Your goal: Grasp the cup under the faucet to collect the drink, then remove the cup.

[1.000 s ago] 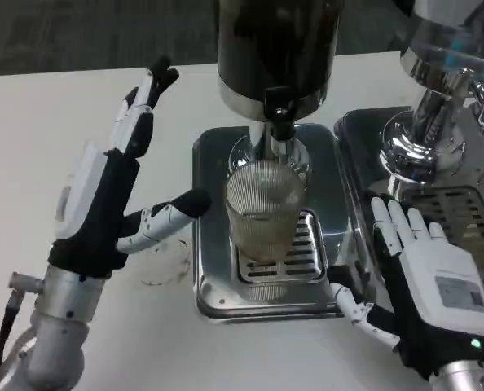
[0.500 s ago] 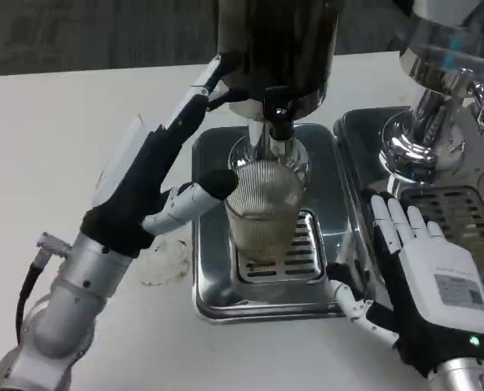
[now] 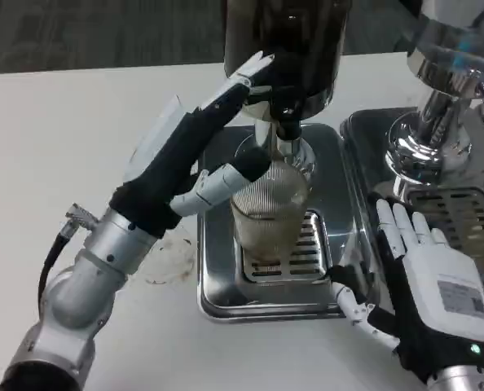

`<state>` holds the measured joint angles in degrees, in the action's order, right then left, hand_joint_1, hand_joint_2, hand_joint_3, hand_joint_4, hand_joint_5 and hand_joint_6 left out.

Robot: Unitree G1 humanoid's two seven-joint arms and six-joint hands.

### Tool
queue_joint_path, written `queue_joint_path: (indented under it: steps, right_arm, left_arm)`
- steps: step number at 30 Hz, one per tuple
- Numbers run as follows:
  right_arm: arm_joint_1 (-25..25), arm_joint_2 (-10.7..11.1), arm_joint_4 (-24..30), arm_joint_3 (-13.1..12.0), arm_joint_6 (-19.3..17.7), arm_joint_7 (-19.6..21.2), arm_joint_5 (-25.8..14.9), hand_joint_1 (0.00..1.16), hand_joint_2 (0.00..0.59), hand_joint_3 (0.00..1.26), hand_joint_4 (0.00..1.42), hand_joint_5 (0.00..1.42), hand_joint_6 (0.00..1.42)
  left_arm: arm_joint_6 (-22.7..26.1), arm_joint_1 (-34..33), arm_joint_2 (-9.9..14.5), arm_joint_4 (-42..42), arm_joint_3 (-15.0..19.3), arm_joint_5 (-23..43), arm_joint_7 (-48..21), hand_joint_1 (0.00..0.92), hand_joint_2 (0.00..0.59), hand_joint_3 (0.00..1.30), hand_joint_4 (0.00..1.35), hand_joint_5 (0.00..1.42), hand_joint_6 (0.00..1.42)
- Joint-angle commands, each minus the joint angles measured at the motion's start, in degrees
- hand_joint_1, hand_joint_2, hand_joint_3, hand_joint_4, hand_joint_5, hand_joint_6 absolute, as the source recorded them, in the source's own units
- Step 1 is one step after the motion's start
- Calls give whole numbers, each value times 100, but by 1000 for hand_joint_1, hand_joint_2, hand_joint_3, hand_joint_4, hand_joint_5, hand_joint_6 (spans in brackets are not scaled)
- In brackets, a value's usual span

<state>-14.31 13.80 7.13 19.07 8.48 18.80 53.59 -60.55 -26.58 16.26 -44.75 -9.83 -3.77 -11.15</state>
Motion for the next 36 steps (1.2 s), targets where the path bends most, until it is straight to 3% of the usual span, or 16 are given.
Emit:
queue_joint_path:
  steps: [1, 13, 24, 33, 36]
  right_arm:
    - [-26, -23, 1, -54, 36, 110, 3, 251, 391, 0, 0, 0, 34]
    - [49, -13, -83, -49, -1, 71, -36, 254, 395, 0, 0, 0, 43]
    - [102, 12, -135, -62, -27, 15, -109, 255, 395, 0, 0, 0, 48]
    - [225, 86, -241, -99, -159, -84, -401, 281, 344, 0, 0, 0, 60]
    - [296, 99, -378, -249, -544, -59, -889, 342, 336, 0, 0, 0, 101]
  left_arm:
    - [-126, 111, -91, 192, -5, -206, -94, 0, 118, 195, 85, 278, 203]
    - [-187, 369, -56, 600, 20, -506, -73, 0, 118, 213, 103, 291, 226]
    - [-274, 652, 153, 955, 84, -1516, 450, 0, 127, 235, 112, 292, 222]
    - [-310, 718, 370, 1187, 0, -2393, 1072, 0, 128, 256, 112, 292, 219]
    - [-283, 719, 424, 1225, -45, -2541, 1240, 0, 128, 257, 112, 292, 219]
